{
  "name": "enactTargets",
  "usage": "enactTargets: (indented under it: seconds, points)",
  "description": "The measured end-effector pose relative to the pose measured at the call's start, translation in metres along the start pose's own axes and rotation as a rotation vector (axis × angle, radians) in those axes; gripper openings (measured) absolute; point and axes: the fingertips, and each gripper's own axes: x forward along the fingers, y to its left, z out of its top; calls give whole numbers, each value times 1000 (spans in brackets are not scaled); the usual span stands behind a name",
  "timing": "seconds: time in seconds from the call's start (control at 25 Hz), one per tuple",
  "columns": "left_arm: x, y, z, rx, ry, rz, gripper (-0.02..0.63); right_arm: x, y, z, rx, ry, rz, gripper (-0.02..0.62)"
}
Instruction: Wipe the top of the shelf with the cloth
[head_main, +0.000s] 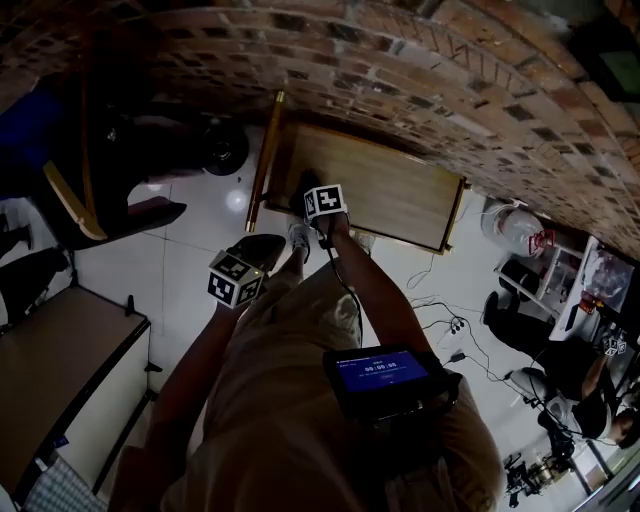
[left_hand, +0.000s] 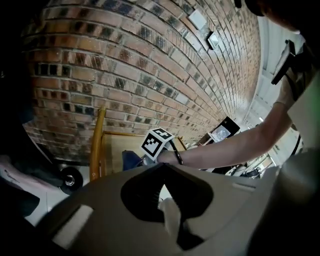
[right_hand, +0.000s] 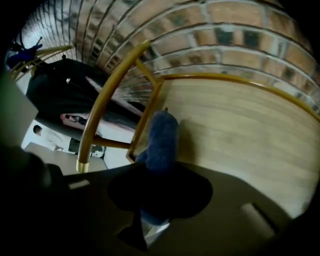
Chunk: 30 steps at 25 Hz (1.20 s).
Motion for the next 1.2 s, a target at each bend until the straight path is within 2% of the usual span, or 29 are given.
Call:
enactTargets:
  seconds: [0.12, 0.24, 0.36, 0.52, 0.64, 0.8, 1.2]
  points:
    - [-16, 18, -11, -20, -12, 21, 3, 34, 44, 9, -38, 36, 51, 91]
    - [-32, 33, -19, -49, -25, 42, 3, 62, 65, 9, -49, 90, 52, 91]
    - [-43, 41, -27, -69, -39, 47, 3, 79, 68, 2, -80, 140, 8, 91]
    - [-47, 45, -34, -83, -32, 47, 3, 79, 61, 0, -71, 157, -18, 91]
    - [-44, 42, -31, -80, -22, 41, 3, 72, 44, -5, -67, 156, -33, 91]
    - [-34, 36, -18, -40, -9, 17, 3, 55, 7, -15, -23, 139, -53, 91]
    - [1, 0, -2, 45, 43, -20, 3, -2, -104, -62, 102, 83, -123, 91]
